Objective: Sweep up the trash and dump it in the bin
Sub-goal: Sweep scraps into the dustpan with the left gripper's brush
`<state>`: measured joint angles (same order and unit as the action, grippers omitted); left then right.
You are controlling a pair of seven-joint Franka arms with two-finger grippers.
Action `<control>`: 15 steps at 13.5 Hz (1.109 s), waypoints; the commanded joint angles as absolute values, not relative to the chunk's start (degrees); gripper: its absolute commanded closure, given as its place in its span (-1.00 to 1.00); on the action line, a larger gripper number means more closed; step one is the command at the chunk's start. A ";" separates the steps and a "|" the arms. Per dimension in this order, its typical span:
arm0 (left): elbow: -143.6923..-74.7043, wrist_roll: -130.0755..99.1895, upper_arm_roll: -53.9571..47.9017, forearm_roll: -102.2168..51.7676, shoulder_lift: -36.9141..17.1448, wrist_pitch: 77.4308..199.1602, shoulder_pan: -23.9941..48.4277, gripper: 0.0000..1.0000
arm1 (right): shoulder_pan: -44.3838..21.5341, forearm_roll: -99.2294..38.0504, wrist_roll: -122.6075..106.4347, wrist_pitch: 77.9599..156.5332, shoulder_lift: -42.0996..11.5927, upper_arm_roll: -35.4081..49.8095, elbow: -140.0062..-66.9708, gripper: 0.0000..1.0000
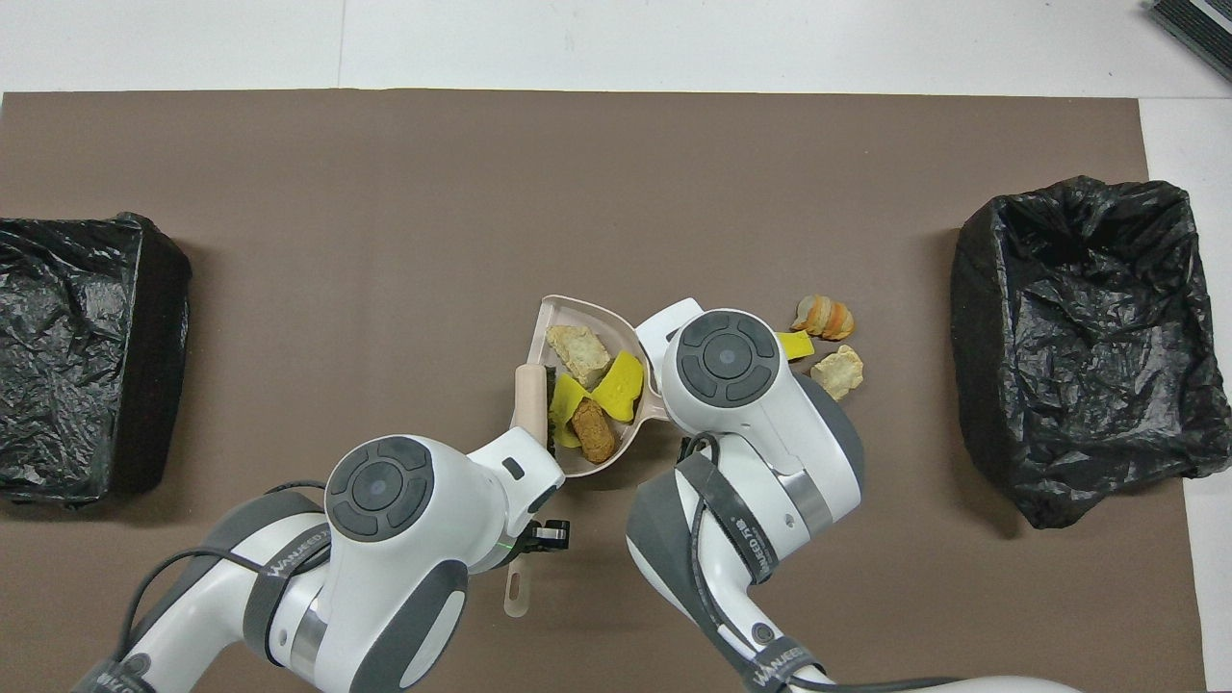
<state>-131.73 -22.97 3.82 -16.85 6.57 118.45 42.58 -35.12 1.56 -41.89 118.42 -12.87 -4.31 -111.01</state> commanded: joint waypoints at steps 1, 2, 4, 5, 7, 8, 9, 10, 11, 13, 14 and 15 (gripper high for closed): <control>-126.40 -21.88 4.83 -17.84 6.42 110.58 42.37 1.00 | -34.63 2.55 -41.40 118.74 -12.22 -3.87 -111.71 1.00; -126.04 -22.15 4.92 -17.84 7.11 109.96 42.36 1.00 | -34.63 2.55 -41.40 118.83 -12.22 -3.87 -111.71 1.00; -126.04 -22.15 5.10 -17.84 8.35 108.12 42.28 1.00 | -34.63 2.55 -41.05 118.74 -12.22 -3.87 -111.71 1.00; -126.04 -22.15 5.18 -17.58 8.61 107.84 42.28 1.00 | -34.63 2.55 -41.04 118.74 -12.22 -3.87 -111.71 1.00; -126.04 -22.59 5.19 -16.61 8.61 108.28 41.58 1.00 | -34.63 2.55 -41.04 118.74 -12.30 -3.87 -111.62 1.00; -126.04 -22.33 5.10 -15.83 8.61 108.19 40.01 1.00 | -34.63 2.55 -41.04 118.74 -12.30 -3.87 -111.62 1.00; -126.04 -22.41 5.10 -15.30 8.53 107.93 39.56 1.00 | -34.63 2.55 -41.04 118.83 -12.30 -3.87 -111.62 1.00; -126.12 -22.24 5.10 -15.21 8.53 108.36 39.55 1.00 | -34.63 2.55 -41.04 118.83 -12.30 -3.87 -111.62 1.00; -126.12 -21.98 5.10 -15.21 8.53 108.54 39.55 1.00 | -34.63 2.55 -41.04 118.83 -12.30 -3.87 -111.62 1.00; -126.12 -21.80 5.10 -15.21 8.61 108.54 39.55 1.00 | -34.63 2.55 -40.87 118.83 -12.30 -3.87 -111.71 1.00; -126.12 -21.80 5.10 -15.21 8.53 108.46 39.55 1.00 | -34.63 2.55 -40.87 118.83 -12.30 -3.87 -111.71 1.00; -126.04 -21.88 5.10 -15.12 8.53 107.85 39.46 1.00 | -34.63 2.55 -40.87 118.83 -12.30 -3.87 -111.71 1.00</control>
